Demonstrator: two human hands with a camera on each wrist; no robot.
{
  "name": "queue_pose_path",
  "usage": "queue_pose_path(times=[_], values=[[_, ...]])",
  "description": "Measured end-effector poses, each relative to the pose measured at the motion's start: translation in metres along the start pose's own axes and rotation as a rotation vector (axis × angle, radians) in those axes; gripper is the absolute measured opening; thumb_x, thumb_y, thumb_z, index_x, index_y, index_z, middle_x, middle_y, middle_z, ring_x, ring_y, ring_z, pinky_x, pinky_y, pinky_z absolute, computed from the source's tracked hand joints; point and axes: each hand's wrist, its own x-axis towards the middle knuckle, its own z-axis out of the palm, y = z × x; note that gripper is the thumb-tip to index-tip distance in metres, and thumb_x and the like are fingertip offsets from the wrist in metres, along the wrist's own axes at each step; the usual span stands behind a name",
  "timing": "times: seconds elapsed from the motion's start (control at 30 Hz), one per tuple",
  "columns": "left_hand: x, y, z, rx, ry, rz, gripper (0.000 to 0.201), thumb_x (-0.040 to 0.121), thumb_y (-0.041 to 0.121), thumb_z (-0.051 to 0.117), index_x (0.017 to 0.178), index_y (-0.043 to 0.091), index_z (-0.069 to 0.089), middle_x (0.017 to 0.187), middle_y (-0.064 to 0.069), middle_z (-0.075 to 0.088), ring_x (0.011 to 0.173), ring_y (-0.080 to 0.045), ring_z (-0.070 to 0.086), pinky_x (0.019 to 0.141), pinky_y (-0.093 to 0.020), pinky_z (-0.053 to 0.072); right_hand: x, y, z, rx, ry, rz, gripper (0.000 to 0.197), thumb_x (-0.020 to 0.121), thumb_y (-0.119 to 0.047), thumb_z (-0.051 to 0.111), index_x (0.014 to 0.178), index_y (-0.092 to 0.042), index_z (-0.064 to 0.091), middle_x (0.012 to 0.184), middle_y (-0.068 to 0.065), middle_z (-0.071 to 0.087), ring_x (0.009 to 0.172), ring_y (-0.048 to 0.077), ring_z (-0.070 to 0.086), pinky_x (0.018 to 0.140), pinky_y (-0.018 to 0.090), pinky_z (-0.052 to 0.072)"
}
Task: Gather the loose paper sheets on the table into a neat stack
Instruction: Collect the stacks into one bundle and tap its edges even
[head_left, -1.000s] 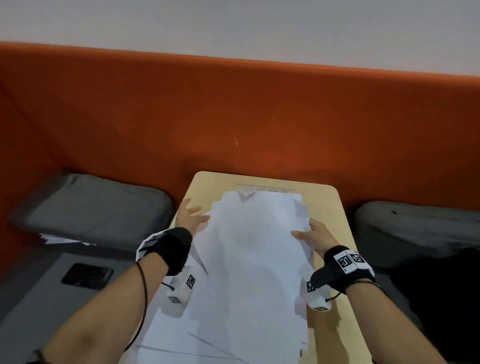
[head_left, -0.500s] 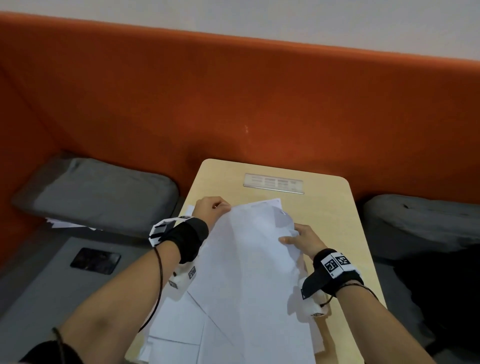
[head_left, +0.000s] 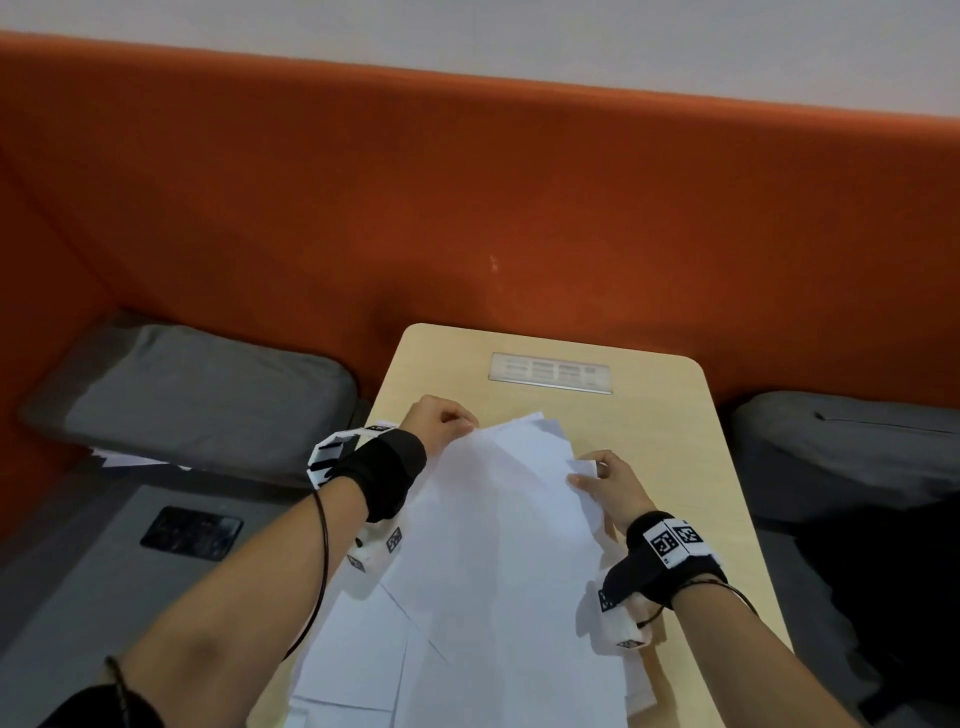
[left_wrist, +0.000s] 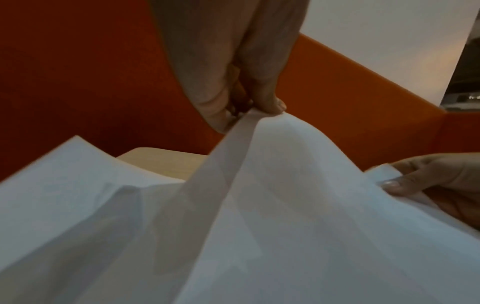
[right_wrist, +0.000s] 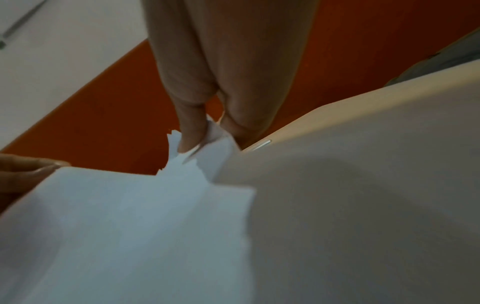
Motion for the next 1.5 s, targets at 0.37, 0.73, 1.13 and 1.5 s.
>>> queue_pose_path(times=[0.37,0.73,1.13,1.5], values=[[-0.004,-0.011,0.029,0.173,-0.136,-0.081,0.041,0.088,0.012,0.054,0.055,0.018,0.031,0.060,0.004,0.030,0.057,-0.011,0.026,0.050,-0.021,0.020,0.007,0.024,-0.005,-0.046,0.202,-0.022,0.035,0.082,-0.010,0.064,0.054,-0.015,0.045,0.059,0.006,0.038,0.064,0.020,0.035,0.065,0.031,0.031],[0.009,0.033,0.046,-0.014,-0.133,0.077,0.025,0.076,0.002,0.071,0.087,0.013,0.051,0.079,-0.002,0.051,0.075,-0.013,0.046,0.057,-0.004,0.033,0.000,-0.037,0.016,-0.007,0.075,-0.315,0.029,0.096,-0.010,0.049,0.067,-0.012,0.051,0.060,-0.005,0.047,0.050,-0.002,0.043,0.056,0.019,0.037],[-0.004,-0.005,0.063,0.335,-0.299,0.011,0.063,0.083,0.024,0.065,0.137,0.024,0.033,0.132,-0.008,0.051,0.118,-0.028,0.048,0.103,-0.037,0.036,0.007,0.012,0.024,-0.371,-0.164,-0.114,0.034,0.079,-0.007,0.069,0.113,-0.008,0.060,0.110,0.011,0.065,0.103,0.031,0.061,0.091,0.038,0.048],[-0.010,-0.030,0.038,0.505,-0.278,-0.036,0.035,0.091,0.019,0.052,0.126,0.018,0.053,0.131,-0.008,0.050,0.123,-0.025,0.044,0.096,-0.028,0.035,0.005,0.023,0.009,-0.458,0.053,-0.024,0.023,0.086,-0.020,0.066,0.085,-0.010,0.045,0.074,-0.003,0.048,0.078,0.022,0.048,0.053,0.020,0.031]])
